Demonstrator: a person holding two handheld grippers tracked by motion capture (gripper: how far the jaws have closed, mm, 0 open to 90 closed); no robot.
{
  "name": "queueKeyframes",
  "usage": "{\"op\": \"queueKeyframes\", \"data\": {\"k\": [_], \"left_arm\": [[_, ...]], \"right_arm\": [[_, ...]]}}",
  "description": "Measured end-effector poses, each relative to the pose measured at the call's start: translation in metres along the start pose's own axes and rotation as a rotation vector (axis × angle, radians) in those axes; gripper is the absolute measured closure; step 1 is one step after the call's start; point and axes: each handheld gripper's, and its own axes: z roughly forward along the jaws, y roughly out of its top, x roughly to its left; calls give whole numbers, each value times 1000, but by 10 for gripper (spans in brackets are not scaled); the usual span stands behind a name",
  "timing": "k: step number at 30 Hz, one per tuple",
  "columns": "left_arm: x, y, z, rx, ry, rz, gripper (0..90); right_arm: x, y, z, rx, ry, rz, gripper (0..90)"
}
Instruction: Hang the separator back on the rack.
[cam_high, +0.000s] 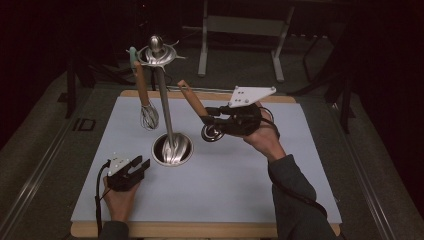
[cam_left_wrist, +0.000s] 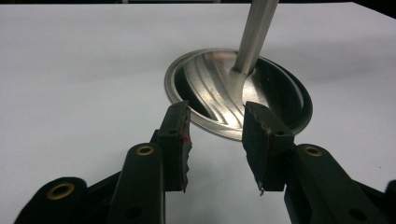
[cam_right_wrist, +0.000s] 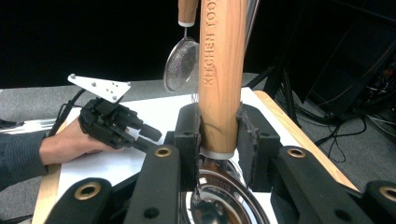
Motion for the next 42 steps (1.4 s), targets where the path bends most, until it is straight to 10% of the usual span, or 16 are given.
{"op": "queueKeyframes", "data": {"k": [42], "left_arm": [[0, 0, 0, -5, -2, -1, 619]], "right_arm": [[6, 22, 6, -45, 29, -35, 709]]}}
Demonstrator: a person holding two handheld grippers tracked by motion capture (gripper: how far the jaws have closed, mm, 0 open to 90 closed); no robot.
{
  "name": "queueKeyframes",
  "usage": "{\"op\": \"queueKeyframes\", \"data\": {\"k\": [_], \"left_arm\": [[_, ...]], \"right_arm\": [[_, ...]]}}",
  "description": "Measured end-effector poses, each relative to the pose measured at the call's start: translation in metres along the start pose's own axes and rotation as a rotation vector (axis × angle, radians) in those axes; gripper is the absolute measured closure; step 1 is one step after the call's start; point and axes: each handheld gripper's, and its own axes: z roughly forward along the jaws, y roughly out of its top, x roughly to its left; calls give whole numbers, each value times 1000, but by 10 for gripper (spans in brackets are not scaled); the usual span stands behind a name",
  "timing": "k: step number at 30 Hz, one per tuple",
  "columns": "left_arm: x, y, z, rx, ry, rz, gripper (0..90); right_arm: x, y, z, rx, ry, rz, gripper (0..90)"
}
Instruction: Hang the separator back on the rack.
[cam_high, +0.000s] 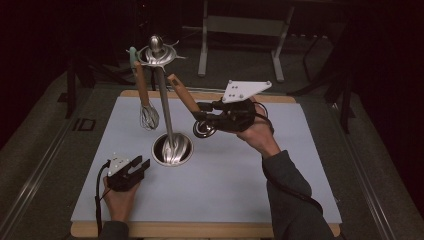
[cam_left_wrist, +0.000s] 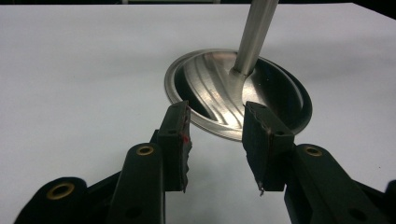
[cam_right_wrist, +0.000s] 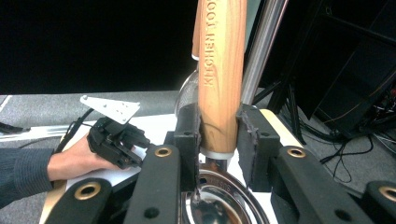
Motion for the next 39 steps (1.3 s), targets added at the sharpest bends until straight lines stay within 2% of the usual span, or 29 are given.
{"op": "queueKeyframes", "data": {"k": [19, 39], "left_arm": [[0, 0, 0, -3, 1, -1, 618], [0, 0, 0, -4, 1, -6, 616]], "right_arm": [[2, 6, 3, -16, 8, -4, 709], [-3, 19, 16, -14, -24, 13, 709]]}}
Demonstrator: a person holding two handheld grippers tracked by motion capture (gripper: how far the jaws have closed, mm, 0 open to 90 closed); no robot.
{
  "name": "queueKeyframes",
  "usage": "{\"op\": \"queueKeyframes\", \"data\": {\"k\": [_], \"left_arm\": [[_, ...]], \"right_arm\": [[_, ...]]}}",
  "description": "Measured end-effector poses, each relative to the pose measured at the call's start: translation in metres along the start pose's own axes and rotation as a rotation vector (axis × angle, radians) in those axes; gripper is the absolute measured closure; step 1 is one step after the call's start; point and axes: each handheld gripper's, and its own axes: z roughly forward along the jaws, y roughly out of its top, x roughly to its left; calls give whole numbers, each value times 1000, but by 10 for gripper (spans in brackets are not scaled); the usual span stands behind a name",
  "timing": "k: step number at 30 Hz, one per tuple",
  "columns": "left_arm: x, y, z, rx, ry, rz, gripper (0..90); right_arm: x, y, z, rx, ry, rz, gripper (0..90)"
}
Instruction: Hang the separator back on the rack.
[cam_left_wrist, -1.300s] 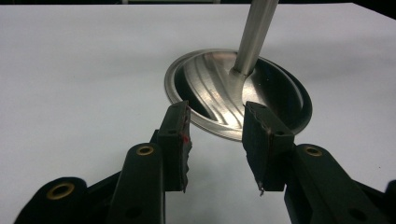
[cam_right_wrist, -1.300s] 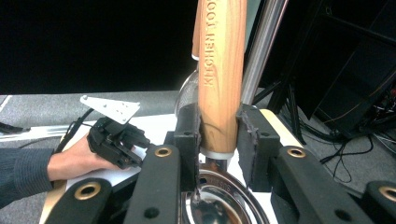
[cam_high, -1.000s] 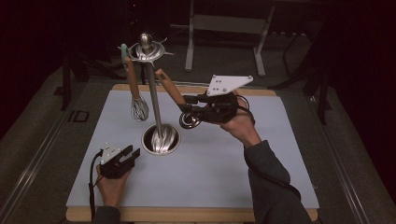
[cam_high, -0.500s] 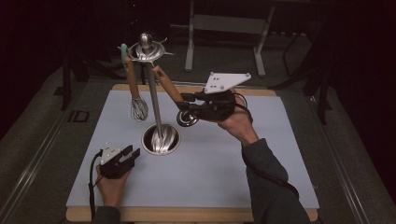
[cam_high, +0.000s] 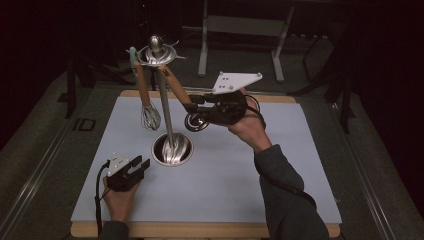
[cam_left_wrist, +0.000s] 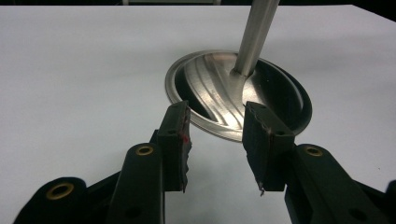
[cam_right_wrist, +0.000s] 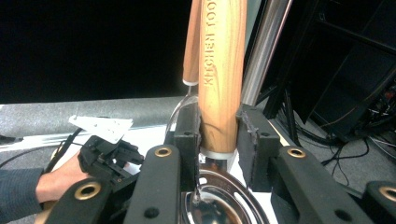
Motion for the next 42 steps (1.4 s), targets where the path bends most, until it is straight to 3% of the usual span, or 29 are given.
{"op": "queueKeyframes", "data": {"k": [9, 29, 42], "left_arm": [[0, 0, 0, 0, 0, 0, 616], [0, 0, 0, -1, 1, 3, 615], [0, 0, 0, 4, 0, 6, 614]], "right_arm": [[-1, 0, 9, 17, -62, 3, 709], [4, -3, 30, 55, -114, 10, 701], [6, -6, 29, 63, -88, 12, 647]]}}
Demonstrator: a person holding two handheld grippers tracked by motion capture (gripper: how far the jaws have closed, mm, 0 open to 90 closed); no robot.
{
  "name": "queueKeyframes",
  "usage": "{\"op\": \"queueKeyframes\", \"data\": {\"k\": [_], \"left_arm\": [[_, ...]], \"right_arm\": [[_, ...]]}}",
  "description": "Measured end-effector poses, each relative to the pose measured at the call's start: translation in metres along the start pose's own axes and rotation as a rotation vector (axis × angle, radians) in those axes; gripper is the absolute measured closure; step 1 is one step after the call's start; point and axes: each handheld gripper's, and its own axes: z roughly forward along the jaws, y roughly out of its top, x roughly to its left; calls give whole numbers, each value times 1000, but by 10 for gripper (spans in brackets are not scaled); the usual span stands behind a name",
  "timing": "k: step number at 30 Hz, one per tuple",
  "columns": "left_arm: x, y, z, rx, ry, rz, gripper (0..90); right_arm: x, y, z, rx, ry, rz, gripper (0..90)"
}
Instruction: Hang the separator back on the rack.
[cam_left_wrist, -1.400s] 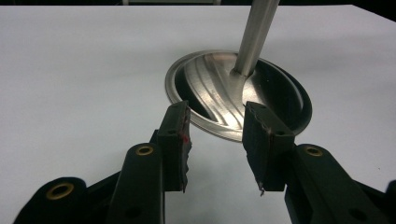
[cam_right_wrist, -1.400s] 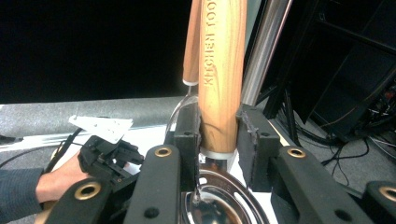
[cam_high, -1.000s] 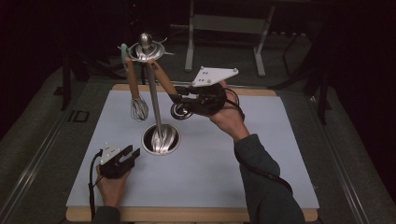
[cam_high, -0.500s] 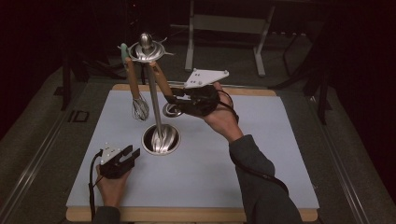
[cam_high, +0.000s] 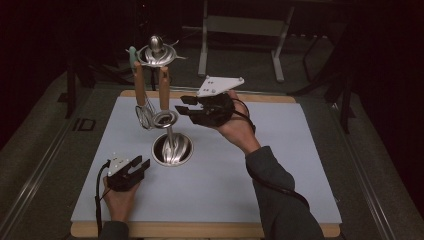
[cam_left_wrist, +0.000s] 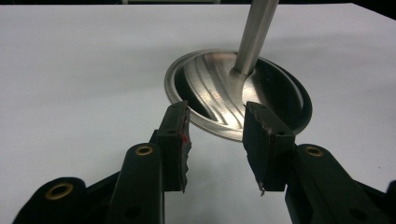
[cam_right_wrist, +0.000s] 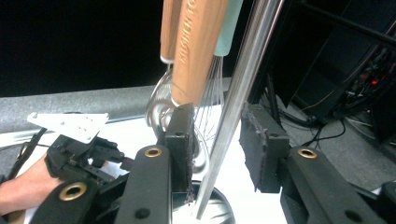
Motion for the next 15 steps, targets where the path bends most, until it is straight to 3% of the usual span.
{"op": "queueKeyframes", "data": {"k": [15], "left_arm": [[0, 0, 0, -1, 2, -2, 609]], "right_arm": [[-12, -16, -10, 37, -12, 32, 641]]}}
